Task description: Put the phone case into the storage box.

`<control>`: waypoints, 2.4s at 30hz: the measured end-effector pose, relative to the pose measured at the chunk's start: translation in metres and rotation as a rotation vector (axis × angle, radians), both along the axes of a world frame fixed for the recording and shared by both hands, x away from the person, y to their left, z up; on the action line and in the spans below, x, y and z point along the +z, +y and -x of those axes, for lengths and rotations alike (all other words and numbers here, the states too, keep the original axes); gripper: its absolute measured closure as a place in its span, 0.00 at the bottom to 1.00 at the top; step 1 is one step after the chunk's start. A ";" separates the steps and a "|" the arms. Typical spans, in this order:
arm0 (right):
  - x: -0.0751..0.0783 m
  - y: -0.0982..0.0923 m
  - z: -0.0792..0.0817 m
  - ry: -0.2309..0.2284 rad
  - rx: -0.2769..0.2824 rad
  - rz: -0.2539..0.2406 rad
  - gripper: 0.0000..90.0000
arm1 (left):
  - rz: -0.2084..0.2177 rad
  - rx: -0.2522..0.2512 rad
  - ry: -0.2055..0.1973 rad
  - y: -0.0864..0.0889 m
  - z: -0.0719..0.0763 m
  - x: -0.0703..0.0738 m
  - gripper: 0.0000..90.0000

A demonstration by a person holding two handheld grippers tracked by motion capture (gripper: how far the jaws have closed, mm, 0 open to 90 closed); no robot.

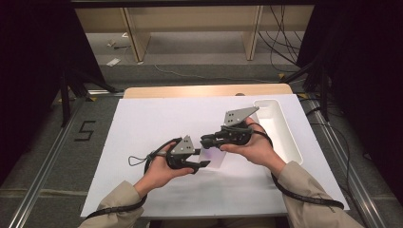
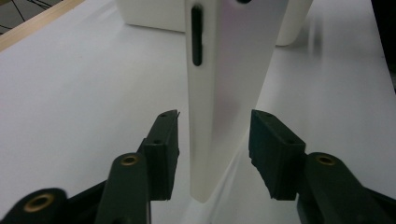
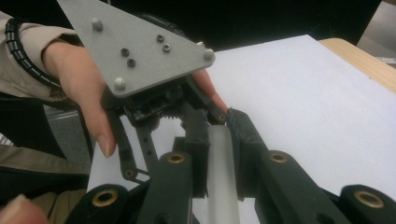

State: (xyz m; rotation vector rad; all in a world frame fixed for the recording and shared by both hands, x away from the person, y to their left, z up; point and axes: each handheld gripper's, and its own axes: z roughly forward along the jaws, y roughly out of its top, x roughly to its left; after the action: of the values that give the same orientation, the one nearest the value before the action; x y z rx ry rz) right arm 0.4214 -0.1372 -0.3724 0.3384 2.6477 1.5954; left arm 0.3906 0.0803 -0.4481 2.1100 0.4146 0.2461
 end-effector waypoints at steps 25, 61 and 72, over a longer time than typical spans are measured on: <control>-0.003 -0.001 -0.002 0.032 0.014 -0.033 0.87 | 0.000 -0.021 0.050 0.005 0.000 0.005 0.81; -0.001 -0.004 -0.005 -0.041 -0.016 -0.085 0.44 | -0.016 0.017 0.033 0.010 -0.001 0.008 0.90; 0.003 -0.013 -0.009 -0.068 -0.141 -0.195 0.29 | 0.045 0.157 0.070 0.015 -0.003 0.011 0.90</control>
State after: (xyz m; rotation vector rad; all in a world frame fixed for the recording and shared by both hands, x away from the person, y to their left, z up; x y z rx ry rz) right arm 0.4308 -0.1498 -0.3696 0.4573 2.3665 1.7879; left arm 0.3939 0.0948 -0.4375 2.0488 0.6231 0.2518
